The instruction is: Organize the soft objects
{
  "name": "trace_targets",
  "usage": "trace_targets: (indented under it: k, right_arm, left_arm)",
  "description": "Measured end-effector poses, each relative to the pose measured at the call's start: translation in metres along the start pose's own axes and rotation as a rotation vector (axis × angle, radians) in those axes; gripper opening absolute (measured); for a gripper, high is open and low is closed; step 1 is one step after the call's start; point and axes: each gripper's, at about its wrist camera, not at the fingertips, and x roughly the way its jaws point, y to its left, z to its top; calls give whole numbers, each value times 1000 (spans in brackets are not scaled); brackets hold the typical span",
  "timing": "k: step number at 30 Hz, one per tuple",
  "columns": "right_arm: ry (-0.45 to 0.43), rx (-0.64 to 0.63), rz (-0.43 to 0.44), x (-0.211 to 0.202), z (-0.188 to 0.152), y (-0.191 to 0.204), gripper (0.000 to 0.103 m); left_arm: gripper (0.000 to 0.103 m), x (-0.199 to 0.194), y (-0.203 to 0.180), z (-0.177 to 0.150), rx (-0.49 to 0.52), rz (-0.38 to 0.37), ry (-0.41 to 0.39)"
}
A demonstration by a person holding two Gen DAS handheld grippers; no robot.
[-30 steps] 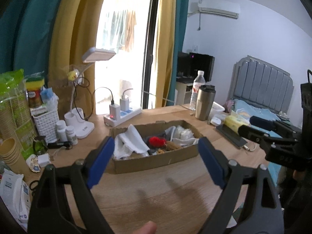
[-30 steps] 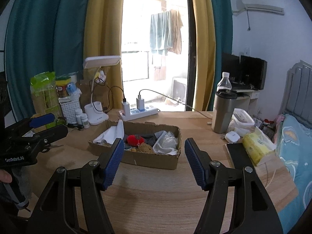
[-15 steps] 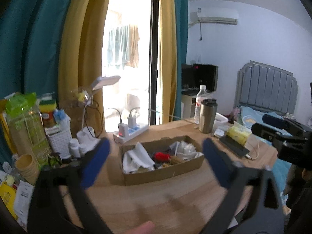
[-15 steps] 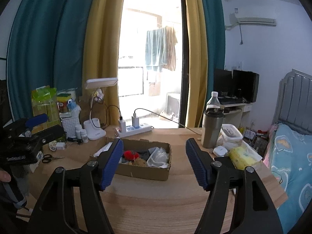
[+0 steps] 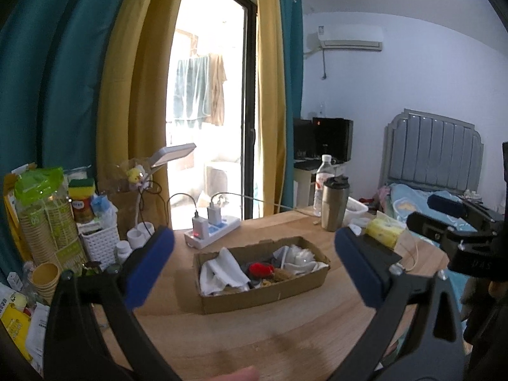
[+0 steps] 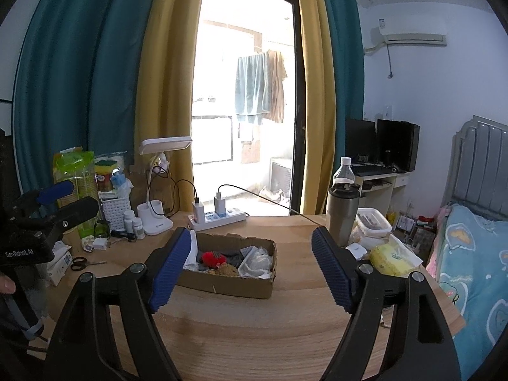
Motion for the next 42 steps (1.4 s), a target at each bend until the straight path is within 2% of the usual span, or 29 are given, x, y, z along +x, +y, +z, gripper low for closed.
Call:
trace_targets:
  k: [42]
  right_arm:
    - [30, 16, -4, 8, -13, -1, 82]
  left_arm:
    - [102, 7, -8, -10, 9, -10, 36]
